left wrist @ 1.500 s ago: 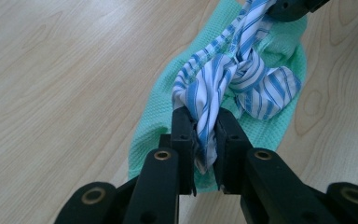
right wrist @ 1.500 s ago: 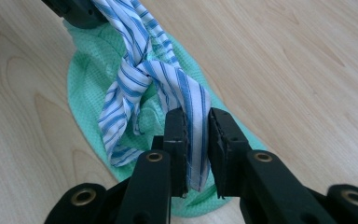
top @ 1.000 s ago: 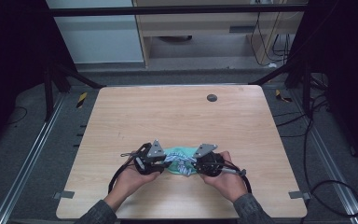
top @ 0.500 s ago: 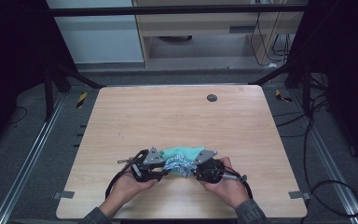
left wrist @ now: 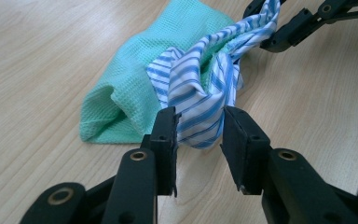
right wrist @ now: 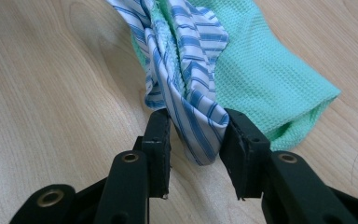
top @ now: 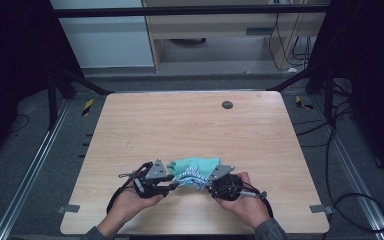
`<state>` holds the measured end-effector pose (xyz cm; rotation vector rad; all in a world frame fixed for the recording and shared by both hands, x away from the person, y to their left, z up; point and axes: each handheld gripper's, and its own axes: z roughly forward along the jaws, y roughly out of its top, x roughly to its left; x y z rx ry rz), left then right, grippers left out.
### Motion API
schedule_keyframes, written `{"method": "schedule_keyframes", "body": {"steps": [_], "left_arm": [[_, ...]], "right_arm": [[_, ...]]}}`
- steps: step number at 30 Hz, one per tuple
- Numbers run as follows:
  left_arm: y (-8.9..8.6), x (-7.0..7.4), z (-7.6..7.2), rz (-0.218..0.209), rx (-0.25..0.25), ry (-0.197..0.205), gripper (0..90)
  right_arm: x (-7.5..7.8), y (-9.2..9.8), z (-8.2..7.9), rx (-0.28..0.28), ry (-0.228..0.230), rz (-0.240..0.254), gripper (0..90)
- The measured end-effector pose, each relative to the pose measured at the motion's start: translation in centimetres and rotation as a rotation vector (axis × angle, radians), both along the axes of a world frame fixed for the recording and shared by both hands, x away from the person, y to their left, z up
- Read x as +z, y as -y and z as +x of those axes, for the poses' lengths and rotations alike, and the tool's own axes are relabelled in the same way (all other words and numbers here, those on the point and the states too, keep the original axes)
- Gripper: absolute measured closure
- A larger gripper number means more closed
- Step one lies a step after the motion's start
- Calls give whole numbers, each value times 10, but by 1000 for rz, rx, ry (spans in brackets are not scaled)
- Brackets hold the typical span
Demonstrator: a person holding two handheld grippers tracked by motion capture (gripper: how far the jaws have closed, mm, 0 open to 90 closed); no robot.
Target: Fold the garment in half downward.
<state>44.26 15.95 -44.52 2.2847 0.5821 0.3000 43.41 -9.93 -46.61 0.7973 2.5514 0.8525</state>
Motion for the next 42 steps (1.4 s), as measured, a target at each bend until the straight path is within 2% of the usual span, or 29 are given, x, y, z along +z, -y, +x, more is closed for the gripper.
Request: {"method": "schedule_keyframes", "body": {"steps": [4,8,11,14,15,21,25,28,29,34,36,40,42], "left_arm": [[0,3,2,0,6,6,665],[8,8,11,-10,30,25,675],[13,12,15,-21,35,29,678],[15,11,16,-11,26,21,688],[16,9,15,9,16,10,687],[14,-3,8,23,-10,-26,693],[14,-9,5,41,-33,-39,789],[15,-13,4,57,-50,-45,826],[16,-17,2,77,-59,-49,831],[17,-26,1,98,-61,-49,839],[18,-28,2,94,-52,-44,839],[19,-31,9,76,-23,-42,840],[19,-32,10,85,-29,-46,839]], "right_arm": [[1,0,-2,0,-5,-1,616],[2,1,-4,0,-6,0,602],[3,2,-5,-1,-5,1,628],[4,2,-4,-2,-3,7,651],[4,2,-4,9,2,4,679],[4,3,-5,20,6,4,766],[2,3,-7,33,0,-3,812],[0,2,-7,40,-6,-7,821],[-2,2,-8,48,-9,-19,830],[-9,0,-9,60,-25,-37,840],[-10,0,-9,62,-29,-40,840],[-13,-1,2,36,-28,-40,840],[-14,-1,5,33,-29,-44,840]]}}
